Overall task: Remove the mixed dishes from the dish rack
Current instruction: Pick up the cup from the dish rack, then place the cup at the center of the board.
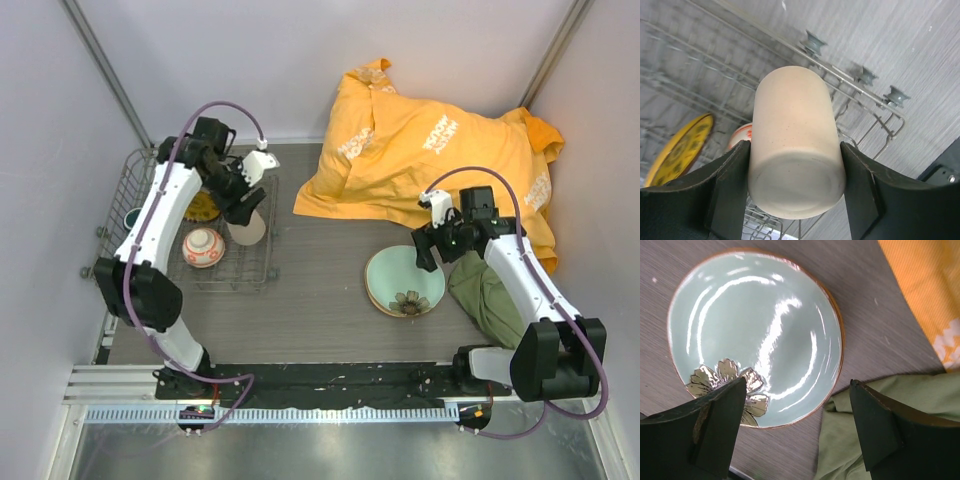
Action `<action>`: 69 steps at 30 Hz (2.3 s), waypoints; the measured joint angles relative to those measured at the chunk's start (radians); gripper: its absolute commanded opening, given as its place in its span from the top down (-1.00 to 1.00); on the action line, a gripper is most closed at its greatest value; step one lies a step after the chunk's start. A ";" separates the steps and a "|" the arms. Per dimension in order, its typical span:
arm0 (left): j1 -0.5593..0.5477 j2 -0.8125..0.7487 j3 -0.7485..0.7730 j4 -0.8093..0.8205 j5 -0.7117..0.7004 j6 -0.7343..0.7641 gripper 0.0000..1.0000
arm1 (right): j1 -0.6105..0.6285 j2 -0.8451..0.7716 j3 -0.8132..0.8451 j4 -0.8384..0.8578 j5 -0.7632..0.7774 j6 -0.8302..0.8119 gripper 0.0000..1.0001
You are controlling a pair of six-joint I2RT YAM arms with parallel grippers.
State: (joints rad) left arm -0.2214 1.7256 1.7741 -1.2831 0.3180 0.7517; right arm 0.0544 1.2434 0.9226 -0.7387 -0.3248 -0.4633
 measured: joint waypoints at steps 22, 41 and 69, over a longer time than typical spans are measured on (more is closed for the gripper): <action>0.032 -0.368 -0.353 0.884 0.763 -0.977 1.00 | 0.192 -0.057 0.169 0.627 -0.417 0.606 -0.52; 0.032 -0.268 -0.534 2.103 0.889 -1.958 0.99 | 0.270 -0.040 0.162 0.854 -0.424 0.735 -0.47; 0.008 -0.273 -0.644 2.170 0.899 -1.996 0.37 | 0.384 0.141 0.267 0.991 -0.442 0.796 0.45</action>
State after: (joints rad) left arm -0.2138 1.4528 1.1305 0.8867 1.2167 -1.2442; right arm 0.4381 1.3842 1.1900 0.2523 -0.7666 0.3325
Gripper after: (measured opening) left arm 0.672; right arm 0.438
